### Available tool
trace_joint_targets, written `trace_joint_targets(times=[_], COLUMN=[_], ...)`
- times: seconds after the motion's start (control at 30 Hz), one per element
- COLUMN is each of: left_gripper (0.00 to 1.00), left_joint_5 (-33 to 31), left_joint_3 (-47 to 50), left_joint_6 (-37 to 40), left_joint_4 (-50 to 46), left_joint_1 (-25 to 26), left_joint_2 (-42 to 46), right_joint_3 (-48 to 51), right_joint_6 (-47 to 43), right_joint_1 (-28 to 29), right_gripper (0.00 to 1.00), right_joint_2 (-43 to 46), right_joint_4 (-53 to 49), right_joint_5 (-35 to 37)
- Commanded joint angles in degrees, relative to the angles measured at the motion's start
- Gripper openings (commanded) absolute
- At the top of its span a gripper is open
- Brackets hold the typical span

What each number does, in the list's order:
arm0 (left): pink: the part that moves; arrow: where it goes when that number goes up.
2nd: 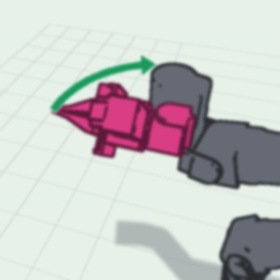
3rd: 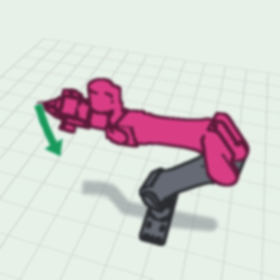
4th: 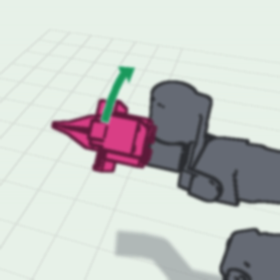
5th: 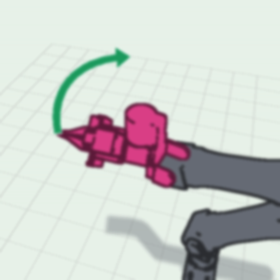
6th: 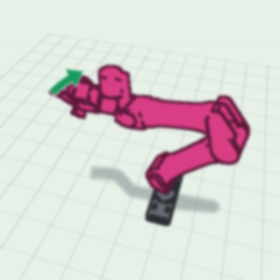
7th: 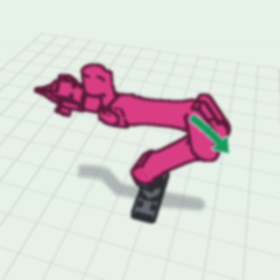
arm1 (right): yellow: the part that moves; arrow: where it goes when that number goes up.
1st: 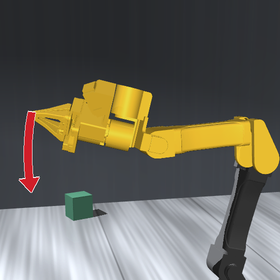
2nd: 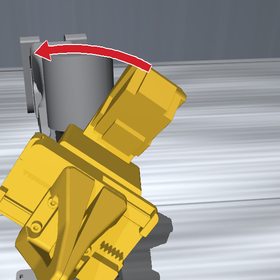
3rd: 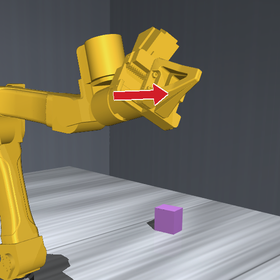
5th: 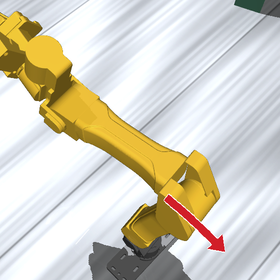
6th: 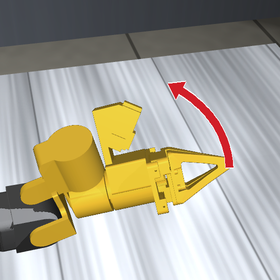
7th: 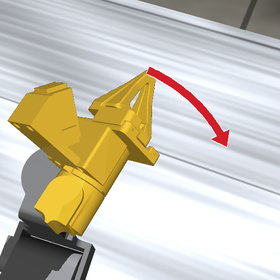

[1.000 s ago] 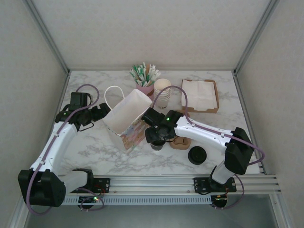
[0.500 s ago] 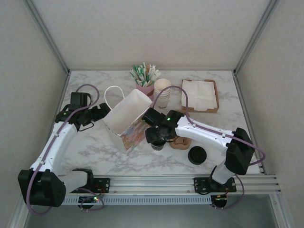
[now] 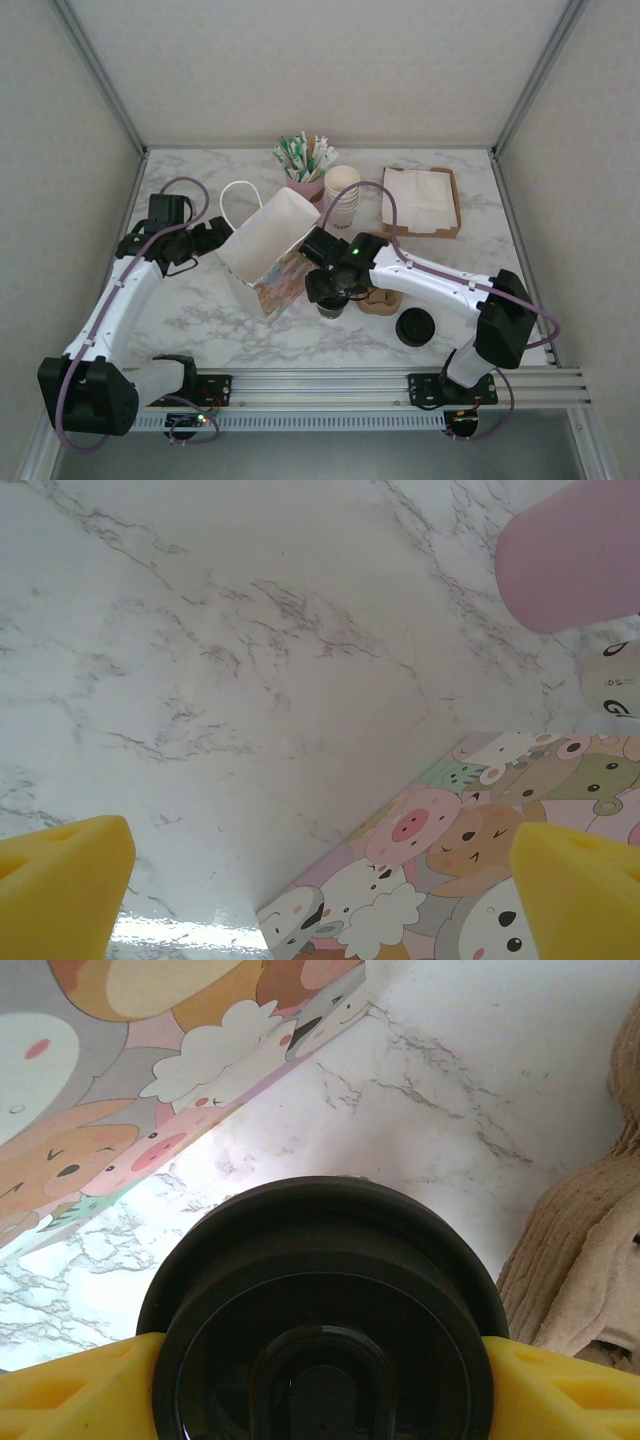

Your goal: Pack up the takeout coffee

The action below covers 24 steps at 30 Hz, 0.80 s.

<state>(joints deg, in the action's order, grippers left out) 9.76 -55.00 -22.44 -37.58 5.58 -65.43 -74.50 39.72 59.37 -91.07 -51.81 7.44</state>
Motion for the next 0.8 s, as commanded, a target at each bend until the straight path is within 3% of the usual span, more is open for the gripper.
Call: trace_joint_targets(times=[0.0,0.77], left_gripper=[0.97,0.97], left_joint_5=[0.3,0.3], left_joint_3=[-1.3,-1.3], left_joint_6=[0.4,0.3], left_joint_4=[-0.8,-0.9], left_joint_1=[0.6,0.6], left_joint_2=[-0.4,-0.6], right_joint_3=[1.2,6.7], right_joint_6=[0.9,3.3], right_joint_1=[1.0,3.2], right_gripper=[0.77,0.78], right_joint_2=[-1.4,-7.1], right_joint_4=[-0.4,-2.3], right_joint_5=[-0.4,4.5])
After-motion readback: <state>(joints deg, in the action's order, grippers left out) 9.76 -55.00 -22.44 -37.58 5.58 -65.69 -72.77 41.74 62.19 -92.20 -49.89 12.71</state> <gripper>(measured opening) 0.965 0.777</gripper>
